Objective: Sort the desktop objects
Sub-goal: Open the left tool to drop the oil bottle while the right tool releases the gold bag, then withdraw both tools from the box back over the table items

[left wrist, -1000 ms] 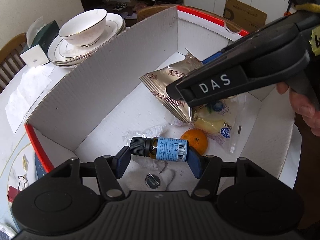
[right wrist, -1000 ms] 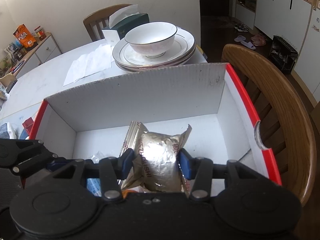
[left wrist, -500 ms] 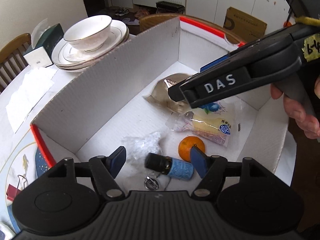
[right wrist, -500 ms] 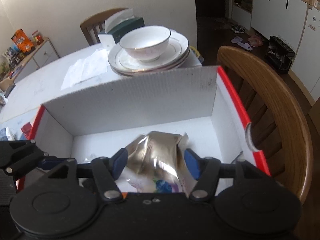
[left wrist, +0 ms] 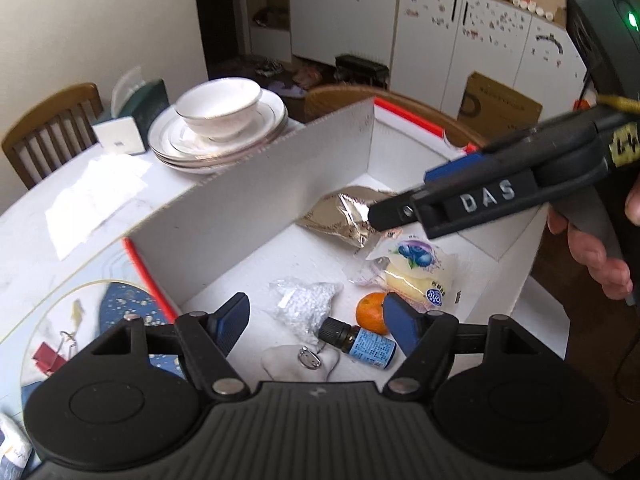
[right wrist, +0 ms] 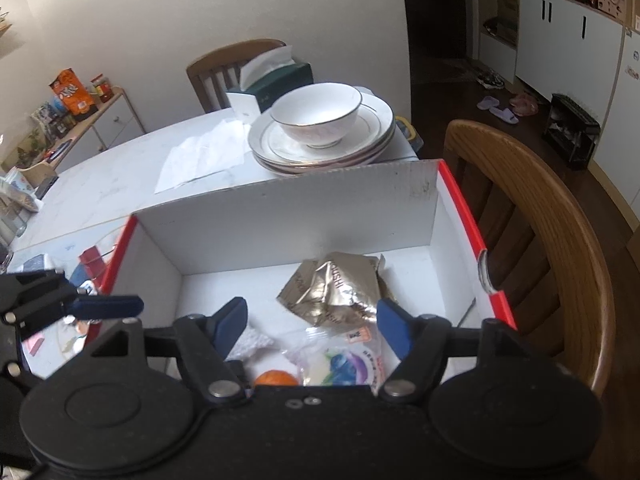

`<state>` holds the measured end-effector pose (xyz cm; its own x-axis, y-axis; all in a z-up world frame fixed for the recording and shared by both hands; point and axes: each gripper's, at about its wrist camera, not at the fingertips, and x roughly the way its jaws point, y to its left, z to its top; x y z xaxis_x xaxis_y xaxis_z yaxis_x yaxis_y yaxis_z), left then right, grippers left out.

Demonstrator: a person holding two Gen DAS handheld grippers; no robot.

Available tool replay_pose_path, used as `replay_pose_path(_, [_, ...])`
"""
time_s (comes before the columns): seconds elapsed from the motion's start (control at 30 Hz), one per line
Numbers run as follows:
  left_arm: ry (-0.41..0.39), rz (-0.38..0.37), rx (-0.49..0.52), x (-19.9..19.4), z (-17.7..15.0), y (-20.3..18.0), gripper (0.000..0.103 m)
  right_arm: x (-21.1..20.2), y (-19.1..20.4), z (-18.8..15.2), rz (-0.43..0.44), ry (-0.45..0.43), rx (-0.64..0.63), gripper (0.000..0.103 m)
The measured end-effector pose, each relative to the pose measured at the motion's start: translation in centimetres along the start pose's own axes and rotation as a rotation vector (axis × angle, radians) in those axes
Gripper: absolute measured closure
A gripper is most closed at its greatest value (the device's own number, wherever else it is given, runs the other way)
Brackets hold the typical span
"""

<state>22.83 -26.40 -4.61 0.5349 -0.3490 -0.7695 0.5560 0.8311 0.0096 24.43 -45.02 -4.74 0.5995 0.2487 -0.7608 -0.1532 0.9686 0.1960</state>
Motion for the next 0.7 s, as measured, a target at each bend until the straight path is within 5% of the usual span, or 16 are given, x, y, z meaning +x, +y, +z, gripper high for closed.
replay_pose_path(0.7, [-0.154,0.072,-0.114,-8.8,-4.2,5.8,0.026,-5.0,5.3,-2.6,0.021,-0.085,0.0,0.025])
